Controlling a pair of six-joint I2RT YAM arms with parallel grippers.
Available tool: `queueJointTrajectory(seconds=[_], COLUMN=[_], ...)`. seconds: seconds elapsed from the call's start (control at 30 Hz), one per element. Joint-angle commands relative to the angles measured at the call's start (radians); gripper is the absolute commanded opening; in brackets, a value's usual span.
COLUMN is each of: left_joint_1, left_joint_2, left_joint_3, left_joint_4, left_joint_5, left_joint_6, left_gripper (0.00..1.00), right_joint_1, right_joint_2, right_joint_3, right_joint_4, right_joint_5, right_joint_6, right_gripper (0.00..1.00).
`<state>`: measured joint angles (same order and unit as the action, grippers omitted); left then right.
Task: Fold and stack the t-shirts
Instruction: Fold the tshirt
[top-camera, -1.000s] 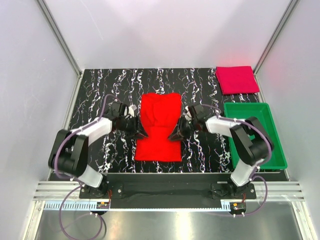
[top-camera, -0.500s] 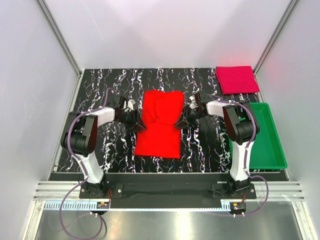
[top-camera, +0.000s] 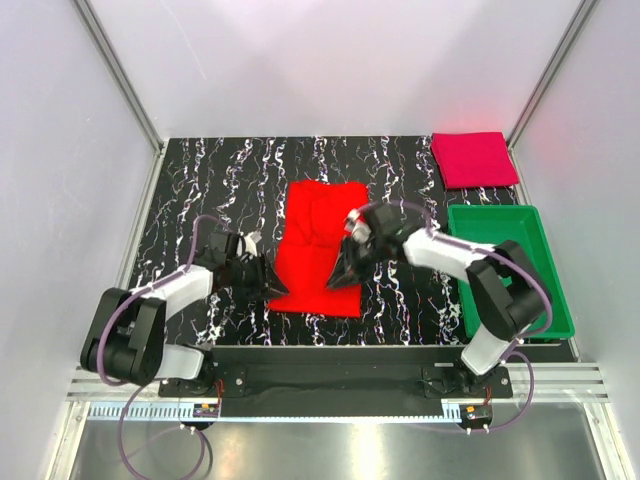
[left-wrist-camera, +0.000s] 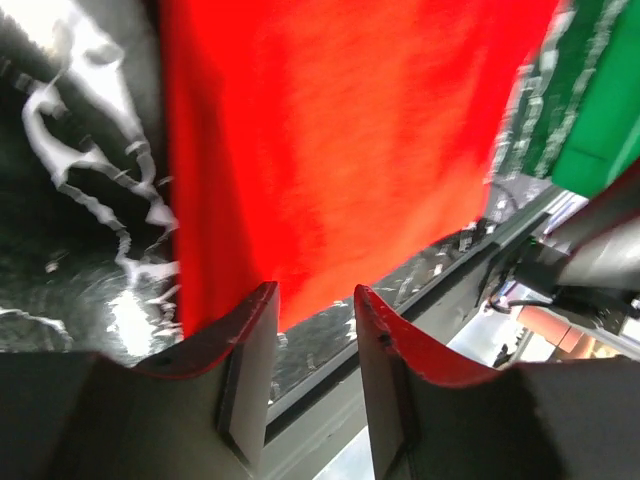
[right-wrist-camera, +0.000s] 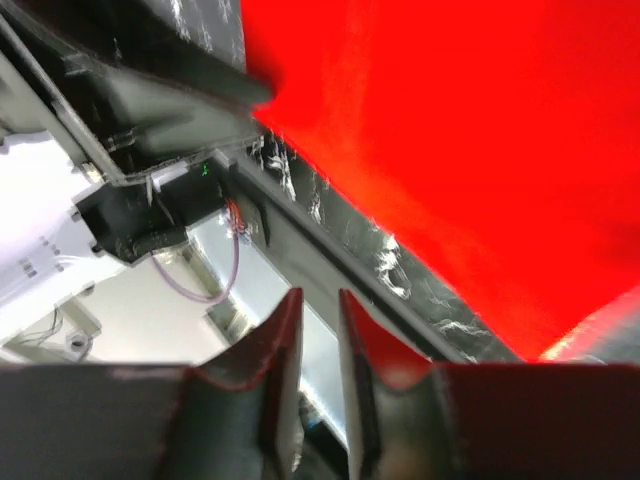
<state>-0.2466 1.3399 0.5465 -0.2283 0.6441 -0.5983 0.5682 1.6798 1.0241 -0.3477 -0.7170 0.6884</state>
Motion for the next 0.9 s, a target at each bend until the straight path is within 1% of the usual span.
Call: queueJointTrajectory(seconds=[0.0,0.03,0.07,0.1,0.23,0.3,0.33,0.37,0.4,0.43,0.47,0.5,0.53,0.57,0.6,0.63,0.67,0.73,0.77,0.8,0.83,0.87], left_joint_1=[0.003,0.009,0.016,0.032,0.044,0.046,0.046,0.044,0.04,0.036,0.036,0.035,0.036,0.035,0.035,0.035,0.026,0.026,0.026,0.026,0.027,0.029], left_joint_2=[0.036,0.044,0.06,0.067,0.136,0.147,0.128,0.061,0.015,-0.036,-0.139,-0.192,-0.244,-0.34,-0.382,-0.413,-0.403,-0.39,-0.393,-0.401,-0.41,-0.404], left_joint_3=[-0.019,-0.035,-0.048,-0.065,-0.121,-0.129,-0.144,-0.154,-0.163,-0.174,-0.177,-0.178,-0.177,-0.175,-0.175,-0.172,-0.165,-0.184,-0.197,-0.223,-0.232,-0.25], left_joint_4=[0.101,0.092,0.095,0.099,0.11,0.11,0.107,0.095,0.089,0.075,0.032,0.008,-0.02,-0.07,-0.088,-0.101,-0.13,-0.128,-0.115,-0.108,-0.103,-0.1], left_joint_5=[0.005,-0.03,-0.038,-0.049,-0.101,-0.084,-0.069,-0.067,-0.066,-0.073,-0.083,-0.093,-0.124,-0.141,-0.159,-0.162,-0.164,-0.181,-0.187,-0.199,-0.227,-0.241], left_joint_6=[-0.008,-0.002,-0.004,-0.012,0.005,0.009,-0.003,-0.015,-0.05,-0.07,-0.09,-0.128,-0.145,-0.167,-0.208,-0.224,-0.233,-0.293,-0.313,-0.345,-0.356,-0.376], left_gripper=[0.39,0.39,0.39,0.39,0.4,0.38,0.38,0.38,0.39,0.4,0.44,0.47,0.49,0.55,0.58,0.59,0.61,0.62,0.62,0.62,0.62,0.61], right_joint_1=[0.07,0.071,0.07,0.068,0.045,0.027,0.025,0.025,0.025,0.024,0.024,0.024,0.024,0.024,0.024,0.022,0.024,0.024,0.024,0.024,0.025,0.03], right_joint_2=[0.032,0.04,0.043,0.05,0.08,0.055,0.035,0.008,-0.058,-0.095,-0.135,-0.211,-0.25,-0.325,-0.365,-0.403,-0.476,-0.537,-0.583,-0.6,-0.612,-0.626], right_joint_3=[-0.139,-0.203,-0.238,-0.271,-0.393,-0.423,-0.433,-0.43,-0.424,-0.415,-0.414,-0.409,-0.409,-0.415,-0.439,-0.458,-0.478,-0.55,-0.579,-0.613,-0.68,-0.712], right_joint_4=[0.379,0.425,0.475,0.528,0.533,0.533,0.52,0.486,0.392,0.354,0.254,0.21,0.173,0.13,0.119,0.115,0.116,0.133,0.172,0.212,0.255,0.335], right_joint_5=[-0.042,-0.042,-0.045,-0.035,0.001,0.001,0.001,0.013,0.046,0.06,0.098,0.123,0.146,0.186,0.209,0.234,0.284,0.332,0.362,0.367,0.373,0.389], right_joint_6=[0.27,0.295,0.331,0.333,0.274,0.267,0.264,0.241,0.231,0.224,0.226,0.232,0.243,0.282,0.311,0.347,0.426,0.5,0.581,0.626,0.67,0.748], right_gripper=[0.23,0.22,0.21,0.21,0.2,0.21,0.22,0.24,0.25,0.28,0.36,0.4,0.43,0.47,0.51,0.53,0.6,0.62,0.63,0.63,0.63,0.62])
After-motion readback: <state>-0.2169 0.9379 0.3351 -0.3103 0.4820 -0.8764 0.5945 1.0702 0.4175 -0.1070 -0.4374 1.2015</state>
